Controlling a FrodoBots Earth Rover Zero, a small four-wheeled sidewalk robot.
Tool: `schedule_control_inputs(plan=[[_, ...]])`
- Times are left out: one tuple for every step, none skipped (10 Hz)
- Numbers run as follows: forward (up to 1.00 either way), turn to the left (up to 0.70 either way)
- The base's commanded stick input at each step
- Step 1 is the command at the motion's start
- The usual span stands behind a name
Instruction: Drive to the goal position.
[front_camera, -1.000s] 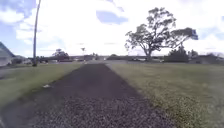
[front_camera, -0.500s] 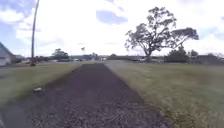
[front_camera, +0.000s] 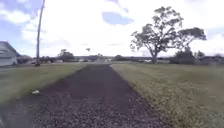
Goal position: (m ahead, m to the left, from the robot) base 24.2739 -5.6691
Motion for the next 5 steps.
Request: schedule_control_inputs(plan=[[0.50,0.06],[0.50,0.00],[0.50,0.00],[0.50,0.00],[0.50,0.00]])
